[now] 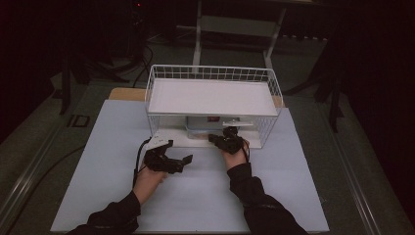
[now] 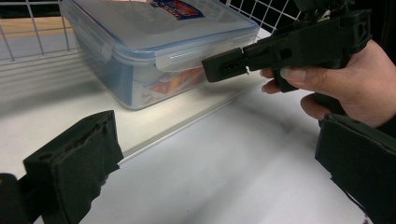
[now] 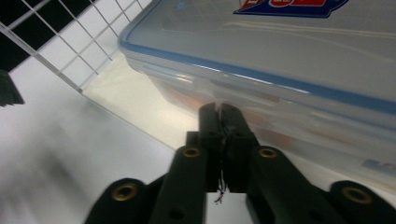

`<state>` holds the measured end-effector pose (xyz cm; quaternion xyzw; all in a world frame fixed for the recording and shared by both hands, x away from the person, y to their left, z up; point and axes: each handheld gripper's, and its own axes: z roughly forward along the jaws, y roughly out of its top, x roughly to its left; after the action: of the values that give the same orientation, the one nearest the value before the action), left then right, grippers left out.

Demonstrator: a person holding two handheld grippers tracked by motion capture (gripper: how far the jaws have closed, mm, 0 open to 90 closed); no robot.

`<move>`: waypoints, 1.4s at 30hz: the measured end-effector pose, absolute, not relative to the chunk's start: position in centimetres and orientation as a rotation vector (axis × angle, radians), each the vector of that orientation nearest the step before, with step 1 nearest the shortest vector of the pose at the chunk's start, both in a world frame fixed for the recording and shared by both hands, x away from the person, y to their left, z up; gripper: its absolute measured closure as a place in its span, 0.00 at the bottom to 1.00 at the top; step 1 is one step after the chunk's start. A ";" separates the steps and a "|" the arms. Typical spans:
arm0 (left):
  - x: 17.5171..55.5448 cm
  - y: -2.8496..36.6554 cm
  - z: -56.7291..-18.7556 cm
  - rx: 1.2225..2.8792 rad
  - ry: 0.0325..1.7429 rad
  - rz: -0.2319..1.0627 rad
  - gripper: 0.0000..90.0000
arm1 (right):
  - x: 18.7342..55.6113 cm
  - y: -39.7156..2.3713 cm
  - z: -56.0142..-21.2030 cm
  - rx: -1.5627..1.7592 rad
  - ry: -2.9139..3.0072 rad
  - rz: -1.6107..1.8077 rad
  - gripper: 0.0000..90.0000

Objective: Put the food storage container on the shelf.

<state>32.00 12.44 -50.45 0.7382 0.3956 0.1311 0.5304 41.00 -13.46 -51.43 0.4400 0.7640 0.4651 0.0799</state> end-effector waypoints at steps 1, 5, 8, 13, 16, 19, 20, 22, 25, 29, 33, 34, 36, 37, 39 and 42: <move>32.0 12.5 -50.4 1.759 0.941 0.312 0.00 | 40.9 -13.4 -51.5 1.319 2.287 1.397 0.94; 31.7 12.5 -50.0 1.766 0.916 0.316 0.00 | 40.1 -13.7 -51.1 1.311 2.302 1.408 0.86; 31.4 12.6 -49.8 1.776 0.903 0.325 0.00 | 39.5 -14.6 -50.6 1.288 2.272 1.438 0.67; 31.1 12.8 -49.6 1.794 0.898 0.302 0.00 | 38.3 -16.4 -50.1 1.293 2.230 1.487 0.43; 30.5 12.9 -49.3 1.800 0.882 0.297 0.00 | 37.3 -17.5 -49.9 1.256 2.242 1.534 0.32; 30.1 13.1 -49.1 1.793 0.876 0.292 0.00 | 36.8 -18.2 -49.8 1.233 2.245 1.560 0.26; 30.0 13.2 -49.1 1.797 0.874 0.292 0.00 | 36.5 -18.6 -49.8 1.233 2.248 1.571 0.23; 29.8 13.3 -49.1 1.793 0.871 0.278 0.00 | 36.0 -19.1 -49.7 1.230 2.247 1.562 0.20; 29.4 13.3 -49.2 1.798 0.867 0.269 0.00 | 35.1 -19.8 -49.6 1.204 2.241 1.590 0.17; 28.9 13.6 -49.3 1.805 0.858 0.264 0.00 | 34.1 -20.5 -49.4 1.191 2.237 1.574 0.17; 28.4 14.1 -49.4 1.808 0.861 0.256 0.00 | 33.2 -20.9 -49.3 1.152 2.233 1.541 0.17; 28.2 14.2 -49.4 1.808 0.859 0.256 0.00 | 33.0 -21.0 -49.3 1.149 2.230 1.536 0.17; 28.0 14.5 -49.4 1.809 0.859 0.258 0.00 | 32.6 -21.1 -49.4 1.143 2.226 1.526 0.17; 27.9 14.6 -49.4 1.809 0.858 0.263 0.00 | 32.4 -21.2 -49.4 1.144 2.225 1.529 0.17; 27.7 14.8 -49.3 1.808 0.856 0.262 0.00 | 32.1 -21.3 -49.3 1.137 2.224 1.525 0.17; 27.5 15.0 -49.3 1.807 0.853 0.262 0.00 | 31.7 -21.5 -49.3 1.129 2.225 1.529 0.17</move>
<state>27.50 14.96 -49.25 0.7582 0.3580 0.1098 0.5337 31.66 -21.53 -49.28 0.3837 0.7558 0.5195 0.1075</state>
